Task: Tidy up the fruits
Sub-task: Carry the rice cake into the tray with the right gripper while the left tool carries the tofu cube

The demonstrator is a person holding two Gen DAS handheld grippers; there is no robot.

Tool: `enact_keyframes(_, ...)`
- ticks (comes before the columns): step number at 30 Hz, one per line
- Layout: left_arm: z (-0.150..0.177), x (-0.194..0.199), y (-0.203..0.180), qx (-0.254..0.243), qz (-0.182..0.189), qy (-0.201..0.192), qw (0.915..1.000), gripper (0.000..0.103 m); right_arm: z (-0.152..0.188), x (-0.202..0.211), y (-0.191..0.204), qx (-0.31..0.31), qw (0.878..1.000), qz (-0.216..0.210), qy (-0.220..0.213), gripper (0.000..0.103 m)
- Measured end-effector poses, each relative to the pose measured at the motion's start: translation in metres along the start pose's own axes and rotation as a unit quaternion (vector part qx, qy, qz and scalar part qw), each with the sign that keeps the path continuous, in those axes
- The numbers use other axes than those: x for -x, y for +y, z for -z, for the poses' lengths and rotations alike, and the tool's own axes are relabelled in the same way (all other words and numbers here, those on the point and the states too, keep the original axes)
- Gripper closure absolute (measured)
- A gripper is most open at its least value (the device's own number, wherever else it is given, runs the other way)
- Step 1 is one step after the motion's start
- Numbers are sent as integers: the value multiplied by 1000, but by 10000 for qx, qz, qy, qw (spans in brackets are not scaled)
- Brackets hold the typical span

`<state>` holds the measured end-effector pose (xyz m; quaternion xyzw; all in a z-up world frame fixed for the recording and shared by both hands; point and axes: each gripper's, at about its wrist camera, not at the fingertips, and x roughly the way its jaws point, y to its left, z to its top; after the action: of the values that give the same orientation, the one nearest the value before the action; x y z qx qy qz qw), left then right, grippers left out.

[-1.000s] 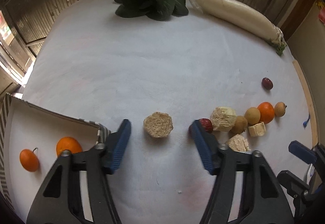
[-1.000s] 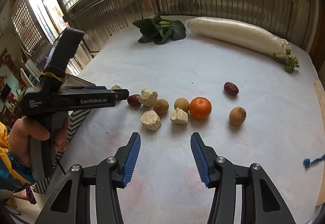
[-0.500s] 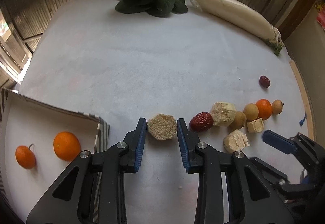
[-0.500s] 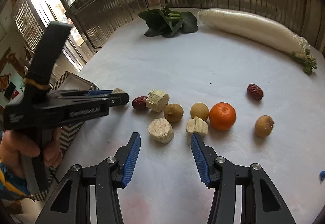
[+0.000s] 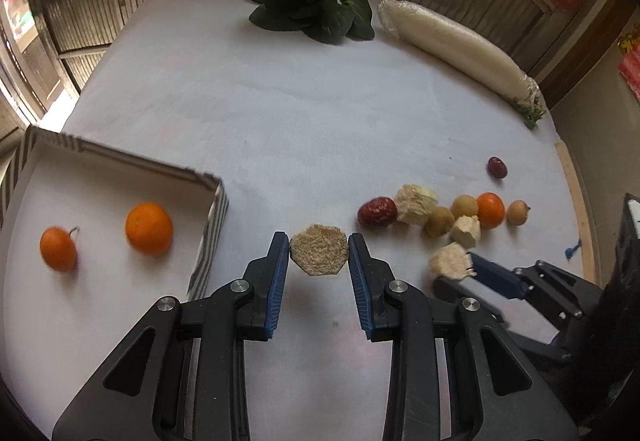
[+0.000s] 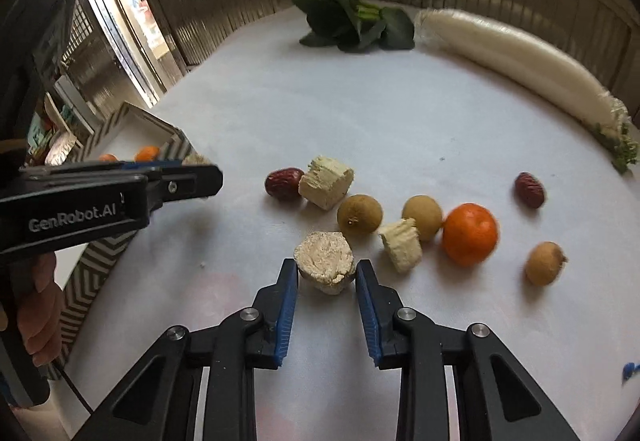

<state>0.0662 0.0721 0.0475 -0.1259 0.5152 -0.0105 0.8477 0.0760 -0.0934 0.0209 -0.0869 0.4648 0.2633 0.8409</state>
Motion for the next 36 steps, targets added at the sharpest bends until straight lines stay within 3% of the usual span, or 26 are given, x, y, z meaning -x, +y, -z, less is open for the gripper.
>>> enact_keyframes(15,46,61,14,-18,-176,-337,9993,73,18,74,36,-10,9985,-171,-518,74)
enact_keyframes(36,75,113,94,538,-705,-675,9938,73,4,61,134,717,9946,-573,-494,74)
